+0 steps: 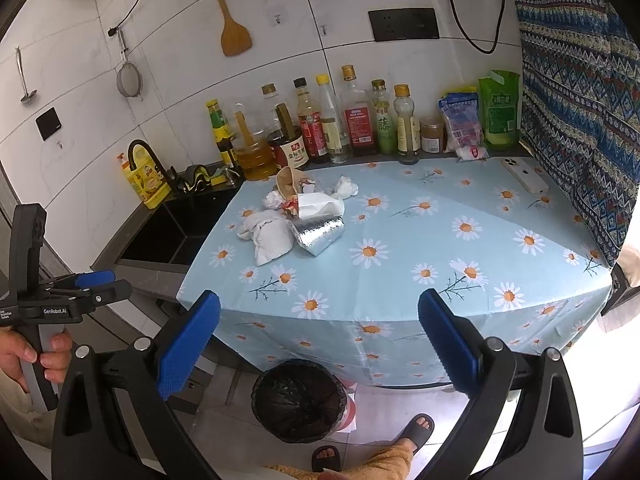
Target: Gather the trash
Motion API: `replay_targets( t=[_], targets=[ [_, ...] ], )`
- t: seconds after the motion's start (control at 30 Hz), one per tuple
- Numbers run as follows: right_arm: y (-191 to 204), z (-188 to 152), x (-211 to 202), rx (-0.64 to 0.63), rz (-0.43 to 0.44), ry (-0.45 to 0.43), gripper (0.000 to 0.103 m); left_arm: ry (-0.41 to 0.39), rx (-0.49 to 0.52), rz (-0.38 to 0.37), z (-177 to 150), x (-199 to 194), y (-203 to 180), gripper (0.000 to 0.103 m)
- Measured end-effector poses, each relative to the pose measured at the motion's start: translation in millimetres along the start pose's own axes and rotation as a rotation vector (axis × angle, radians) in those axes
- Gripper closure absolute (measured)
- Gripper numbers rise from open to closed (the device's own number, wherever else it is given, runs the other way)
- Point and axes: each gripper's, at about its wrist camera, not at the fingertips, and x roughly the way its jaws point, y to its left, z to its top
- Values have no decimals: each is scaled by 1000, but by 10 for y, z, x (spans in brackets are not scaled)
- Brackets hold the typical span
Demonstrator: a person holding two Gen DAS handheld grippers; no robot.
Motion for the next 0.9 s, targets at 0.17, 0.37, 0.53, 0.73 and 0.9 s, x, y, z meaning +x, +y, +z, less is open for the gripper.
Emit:
replay_targets(
  t=[0.17, 0.37, 0.53, 0.73, 0.9],
  targets=[
    [44, 7, 39, 4, -1, 13, 5, 2, 1, -3, -17, 1, -12, 7],
    [92, 12, 24, -1, 6, 5, 5, -5, -5, -2, -35, -37, -9, 7],
    [53, -43, 51, 7, 8, 8, 5, -6, -2, -5, -40, -50, -7, 7],
    [68, -47, 54, 9, 9, 4, 5, -5, 8, -5, -43, -77, -58, 7],
    [97, -54, 48, 7, 16, 5, 5, -6, 12, -7, -67, -77, -59, 7]
  ],
)
